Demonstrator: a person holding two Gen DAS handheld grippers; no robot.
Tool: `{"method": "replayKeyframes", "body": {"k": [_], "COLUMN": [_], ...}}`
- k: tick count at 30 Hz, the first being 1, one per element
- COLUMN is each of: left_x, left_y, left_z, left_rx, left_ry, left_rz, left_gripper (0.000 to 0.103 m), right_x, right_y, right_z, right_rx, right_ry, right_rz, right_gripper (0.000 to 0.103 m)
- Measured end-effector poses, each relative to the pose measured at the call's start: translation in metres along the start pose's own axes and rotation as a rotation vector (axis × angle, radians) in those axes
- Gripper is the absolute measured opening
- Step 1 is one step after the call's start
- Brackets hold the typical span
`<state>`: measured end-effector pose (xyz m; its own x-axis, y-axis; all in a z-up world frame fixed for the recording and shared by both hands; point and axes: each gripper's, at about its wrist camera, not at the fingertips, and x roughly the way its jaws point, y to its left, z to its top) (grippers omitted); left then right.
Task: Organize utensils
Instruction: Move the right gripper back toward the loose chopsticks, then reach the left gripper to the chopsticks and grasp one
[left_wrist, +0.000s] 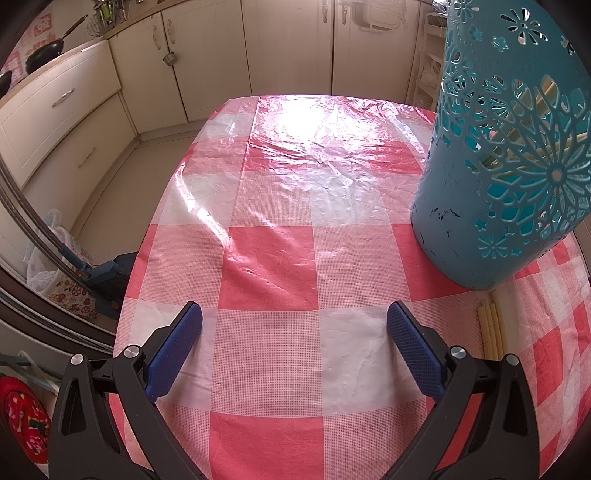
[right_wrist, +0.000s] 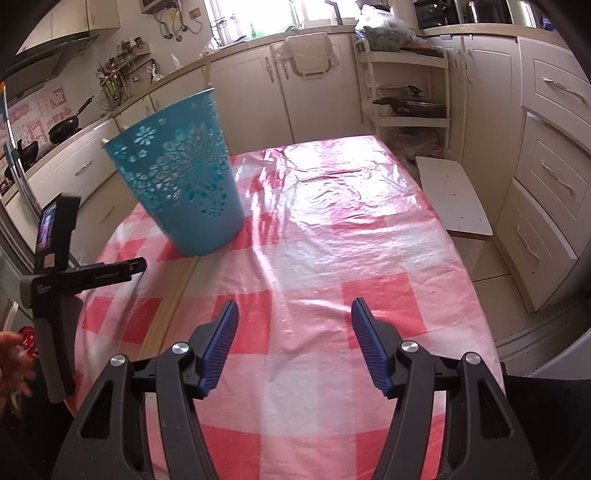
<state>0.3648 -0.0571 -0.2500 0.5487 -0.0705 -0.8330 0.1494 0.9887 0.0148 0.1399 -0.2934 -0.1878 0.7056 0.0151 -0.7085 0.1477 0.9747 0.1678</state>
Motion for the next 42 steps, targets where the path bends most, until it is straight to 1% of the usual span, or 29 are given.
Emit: {"method": "replayKeyframes", "body": {"k": [4, 7, 11, 15, 18, 22, 25, 30, 33, 35, 36, 37, 38, 42], "left_x": [0.0, 0.0, 0.0, 0.0, 0.001, 0.002, 0.001, -0.007, -0.015, -0.021, -0.026, -0.029, -0.033, -0.044], "left_y": [0.0, 0.0, 0.0, 0.0, -0.001, 0.001, 0.001, -0.005, -0.015, -0.022, -0.025, -0.028, -0.03, -0.038], "left_z": [0.0, 0.0, 0.0, 0.0, 0.001, 0.0, 0.0, -0.006, -0.015, -0.023, -0.027, -0.03, -0.034, -0.041], "left_rx": [0.0, 0.0, 0.0, 0.0, 0.001, -0.008, -0.006, 0.005, 0.046, 0.069, 0.074, 0.074, 0.072, 0.063], "left_ry": [0.0, 0.0, 0.0, 0.0, 0.0, 0.0, 0.0, 0.003, 0.01, 0.008, 0.004, 0.0, -0.003, -0.016], "left_rz": [0.0, 0.0, 0.0, 0.0, 0.004, 0.009, 0.005, -0.001, -0.037, -0.06, -0.081, -0.097, -0.105, -0.161], "left_gripper": [0.096, 0.096, 0.096, 0.096, 0.096, 0.097, 0.097, 0.097, 0.097, 0.096, 0.096, 0.096, 0.095, 0.095], "right_x": [0.001, 0.006, 0.017, 0.031, 0.044, 0.065, 0.077, 0.081, 0.081, 0.081, 0.081, 0.08, 0.078, 0.069], "right_y": [0.025, 0.04, 0.055, 0.068, 0.078, 0.086, 0.085, 0.088, 0.09, 0.091, 0.091, 0.092, 0.093, 0.083], "right_z": [-0.012, -0.014, -0.009, -0.003, 0.004, 0.011, 0.016, 0.018, 0.016, 0.015, 0.014, 0.013, 0.011, 0.005], "right_rx": [-0.063, -0.074, -0.075, -0.081, -0.099, -0.114, -0.096, -0.124, -0.142, -0.166, -0.182, -0.209, -0.229, -0.271], "right_ry": [0.045, 0.078, 0.107, 0.125, 0.128, 0.153, 0.169, 0.172, 0.169, 0.168, 0.171, 0.173, 0.174, 0.186], "right_rz": [0.073, 0.131, 0.166, 0.158, 0.141, 0.113, 0.097, 0.093, 0.091, 0.09, 0.09, 0.084, 0.077, 0.079], "right_gripper": [0.061, 0.052, 0.045, 0.038, 0.036, 0.029, 0.025, 0.025, 0.025, 0.023, 0.02, 0.013, 0.011, 0.008]}}
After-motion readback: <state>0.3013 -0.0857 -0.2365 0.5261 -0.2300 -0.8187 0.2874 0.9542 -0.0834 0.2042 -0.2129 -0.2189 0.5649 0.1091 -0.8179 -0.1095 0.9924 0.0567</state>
